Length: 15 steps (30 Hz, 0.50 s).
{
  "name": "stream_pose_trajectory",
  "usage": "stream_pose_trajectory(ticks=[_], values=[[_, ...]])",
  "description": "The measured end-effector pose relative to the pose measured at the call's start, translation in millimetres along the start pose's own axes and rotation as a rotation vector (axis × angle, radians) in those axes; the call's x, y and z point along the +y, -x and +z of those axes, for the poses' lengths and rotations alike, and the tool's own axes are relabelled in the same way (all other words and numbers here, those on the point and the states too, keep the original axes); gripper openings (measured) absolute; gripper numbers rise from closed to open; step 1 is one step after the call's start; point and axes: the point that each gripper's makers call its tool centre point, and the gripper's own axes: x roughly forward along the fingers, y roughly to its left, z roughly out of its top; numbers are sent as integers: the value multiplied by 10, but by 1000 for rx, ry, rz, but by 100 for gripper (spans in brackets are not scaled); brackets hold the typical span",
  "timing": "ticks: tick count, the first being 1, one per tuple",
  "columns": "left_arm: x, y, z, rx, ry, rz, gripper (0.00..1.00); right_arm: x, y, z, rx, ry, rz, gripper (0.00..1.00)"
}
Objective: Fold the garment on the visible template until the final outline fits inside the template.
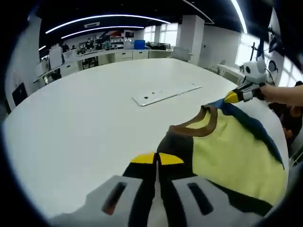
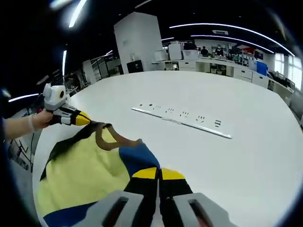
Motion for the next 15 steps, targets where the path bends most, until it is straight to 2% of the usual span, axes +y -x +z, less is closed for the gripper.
stream_pose_trajectory(ticks=[6, 15], values=[[20, -35, -32, 7, 7, 4, 0, -15, -21, -77, 21, 8, -11, 0], [3, -23, 4, -3, 7, -1, 0, -9, 19, -54, 19, 19, -7, 0]])
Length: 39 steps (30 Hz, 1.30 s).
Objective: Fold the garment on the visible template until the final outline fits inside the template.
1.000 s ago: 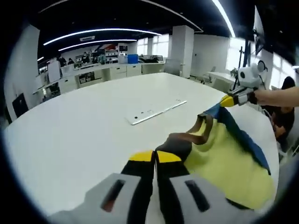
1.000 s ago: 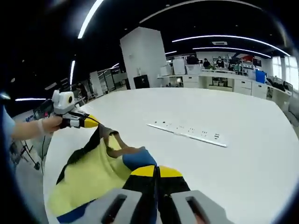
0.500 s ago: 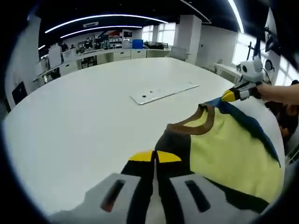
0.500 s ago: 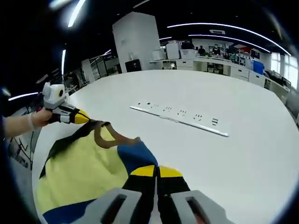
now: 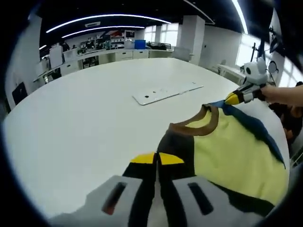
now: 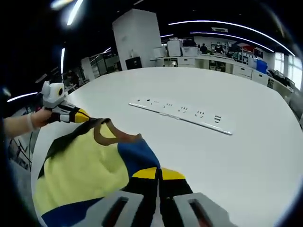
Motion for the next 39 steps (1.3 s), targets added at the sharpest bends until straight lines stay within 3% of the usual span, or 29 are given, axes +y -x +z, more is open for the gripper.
stream_pose_trajectory(ticks=[3, 5, 9, 13, 19, 23, 25, 31, 39], values=[[-27, 26, 51, -18, -11, -13, 2, 18, 31, 24, -16, 33, -1, 0], [-18, 34, 75, -24, -23, -9, 11, 34, 51, 39, -30, 1, 5, 2], [-39, 83, 138, -44, -54, -20, 24, 61, 114, 51, -62, -5, 19, 21], [-117, 156, 233, -83, -84, -62, 41, 155, 170, 32, -91, -57, 70, 57], [-297, 269, 302, -106, -175, -144, 70, 213, 295, -89, -73, -29, 93, 79], [-347, 341, 322, -111, -228, -156, 87, 280, 373, -137, -65, -23, 117, 93], [-399, 386, 328, -113, -219, -179, 94, 311, 414, -132, -73, -4, 119, 100], [-437, 520, 373, -125, -217, -183, 99, 322, 535, -132, -61, 5, 112, 100], [-512, 788, 371, -125, -212, -176, 93, 454, 767, -35, -99, 49, 99, 94]])
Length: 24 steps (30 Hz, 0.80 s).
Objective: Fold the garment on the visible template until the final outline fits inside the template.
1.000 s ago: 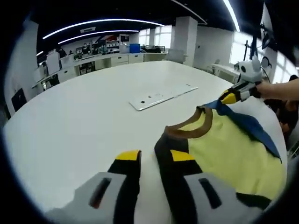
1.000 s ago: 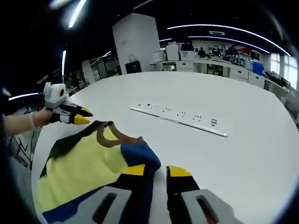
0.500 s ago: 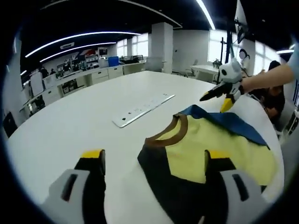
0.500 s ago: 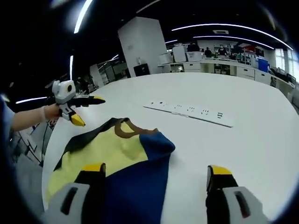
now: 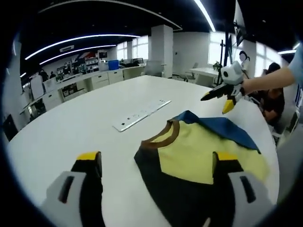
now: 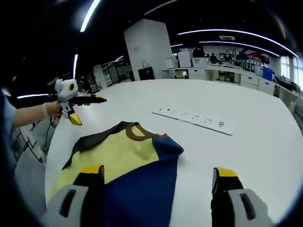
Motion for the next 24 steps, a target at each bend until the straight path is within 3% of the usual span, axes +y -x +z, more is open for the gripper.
stream_pose_trajectory(ticks=[11, 24], values=[[-323, 357, -33, -18, -2, -1, 91, 384, 360, -157, 4, 66, 25, 91], [-609, 785, -211, -18, 14, 21, 89, 541, 673, -343, 4, 62, 24, 89]])
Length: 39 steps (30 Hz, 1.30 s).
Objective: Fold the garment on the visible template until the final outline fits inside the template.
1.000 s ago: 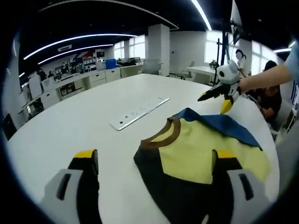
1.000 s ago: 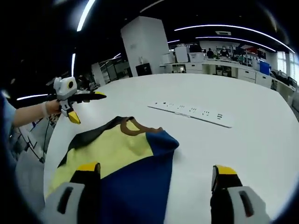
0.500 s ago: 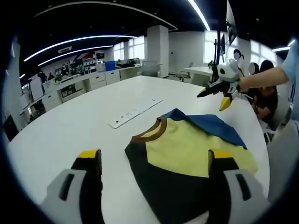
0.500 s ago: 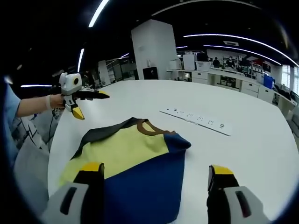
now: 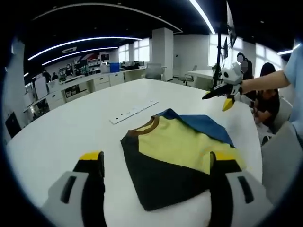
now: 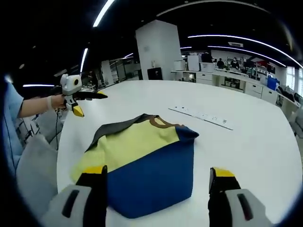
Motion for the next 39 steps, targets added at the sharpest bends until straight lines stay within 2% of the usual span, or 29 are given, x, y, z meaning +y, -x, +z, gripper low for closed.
stream_pose_trajectory(ticks=[7, 12, 21, 24, 25, 27, 32, 39], values=[[-19, 188, -47, -6, 23, 41, 88, 56, 62, -48, 12, 10, 2, 87], [-86, 272, -57, -3, 23, 44, 86, 157, 98, 28, -12, 36, 18, 85], [-281, 330, -60, -16, 12, 39, 86, 422, 168, -21, 15, 212, 73, 78], [-367, 318, -120, 9, -8, 27, 86, 540, 167, -80, 40, 282, 100, 77], [-405, 317, -160, 23, -27, 21, 85, 576, 166, -122, 60, 329, 105, 77], [-435, 316, -194, 23, -15, 18, 85, 653, 155, -172, 74, 387, 115, 75], [-547, 338, -304, 30, 4, 6, 84, 879, 118, -311, 112, 461, 154, 66], [-700, 376, -515, 61, 32, -8, 81, 1107, 7, -535, 148, 587, 192, 43]])
